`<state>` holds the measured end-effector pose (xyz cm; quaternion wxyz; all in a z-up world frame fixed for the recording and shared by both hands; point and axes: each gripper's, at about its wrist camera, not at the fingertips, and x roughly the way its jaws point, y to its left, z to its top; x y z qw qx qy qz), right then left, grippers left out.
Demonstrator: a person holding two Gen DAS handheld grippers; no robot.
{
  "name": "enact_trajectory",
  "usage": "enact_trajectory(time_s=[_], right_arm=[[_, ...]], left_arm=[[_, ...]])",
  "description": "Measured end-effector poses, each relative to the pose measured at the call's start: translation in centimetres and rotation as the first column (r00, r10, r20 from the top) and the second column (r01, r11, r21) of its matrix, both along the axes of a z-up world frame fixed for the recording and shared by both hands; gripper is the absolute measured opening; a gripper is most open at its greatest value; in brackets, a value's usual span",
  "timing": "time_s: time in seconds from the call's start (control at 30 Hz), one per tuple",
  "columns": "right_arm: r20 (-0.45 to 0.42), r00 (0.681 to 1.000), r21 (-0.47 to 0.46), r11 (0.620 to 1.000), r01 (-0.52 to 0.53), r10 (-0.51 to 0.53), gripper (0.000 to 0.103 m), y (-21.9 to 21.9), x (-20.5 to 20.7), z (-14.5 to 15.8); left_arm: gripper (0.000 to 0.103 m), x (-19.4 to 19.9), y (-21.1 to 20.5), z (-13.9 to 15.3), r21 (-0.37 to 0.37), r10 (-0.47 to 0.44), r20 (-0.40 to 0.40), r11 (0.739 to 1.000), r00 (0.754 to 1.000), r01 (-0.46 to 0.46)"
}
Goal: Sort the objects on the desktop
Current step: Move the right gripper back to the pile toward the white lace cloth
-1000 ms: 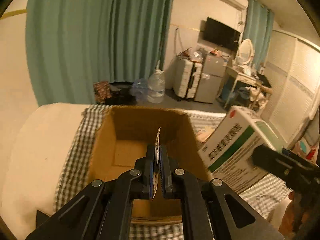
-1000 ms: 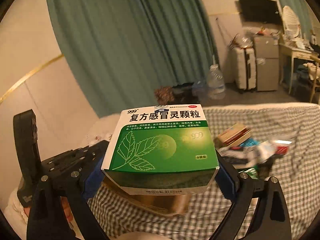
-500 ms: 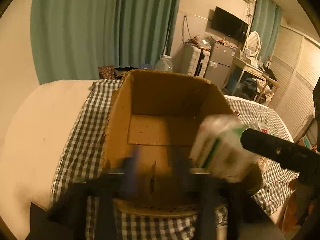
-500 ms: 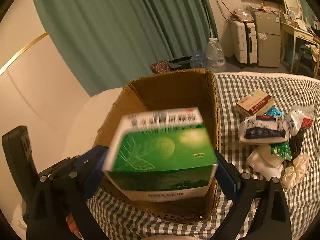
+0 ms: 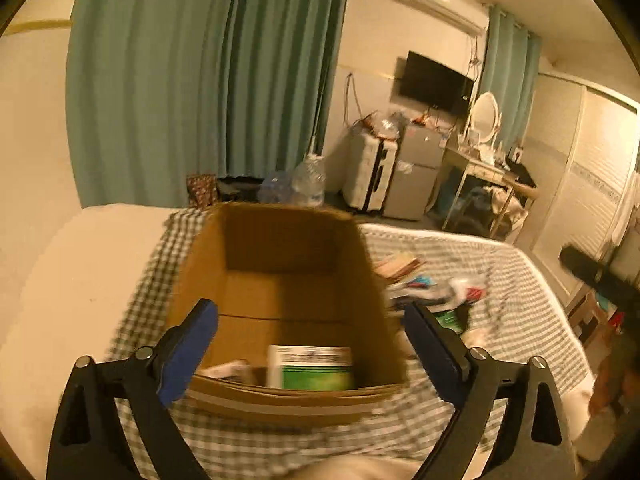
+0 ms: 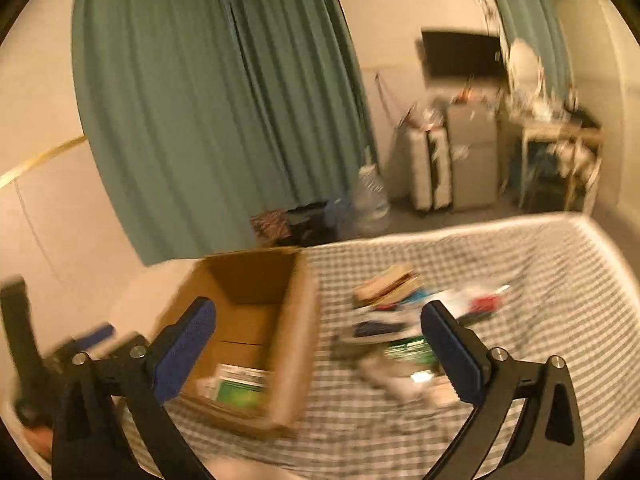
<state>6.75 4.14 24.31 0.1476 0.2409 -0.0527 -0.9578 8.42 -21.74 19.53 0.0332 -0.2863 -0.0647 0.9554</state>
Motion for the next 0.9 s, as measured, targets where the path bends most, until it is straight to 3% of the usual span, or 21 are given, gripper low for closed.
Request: enact_trajectory(time_s=[0.17,0.43,0.6,0.8,0.9], right_arm=[[0.044,0.995,0.003,0.996,0.084,-0.084,0.103,7.1,1.0,-1.8],[0.085,0.986,-0.042,0.988,0.148,-0.144,0.103,13.8,-0.1,-6.6],[0.107,0.99,-0.098,0.99,0.1,-0.089,0.103,14.9,-2.7,-10.7],[0.185,0.983,-0.015,1.0,0.017,-0.014,0.102,13.1,-6.5,-14.6],[0.248,0.969,-0.001,1.0,-0.021,0.02,0.094,12.5,-8.2,-16.6]], left_arm=[[0.103,1.5,8.2,0.0,0.042,-0.068,-0.025,0.997,0.997,0.069],[0.103,-1.5,15.8,-5.9,0.055,-0.064,0.087,0.997,0.994,0.059],[0.103,-5.0,17.6,-9.7,0.051,-0.052,0.148,0.998,0.988,0.045],[0.103,-8.5,19.6,-13.0,-0.072,-0.044,0.164,0.996,0.985,0.056],[0.103,-10.3,20.2,-13.4,-0.104,-0.059,0.146,0.992,0.988,0.074]])
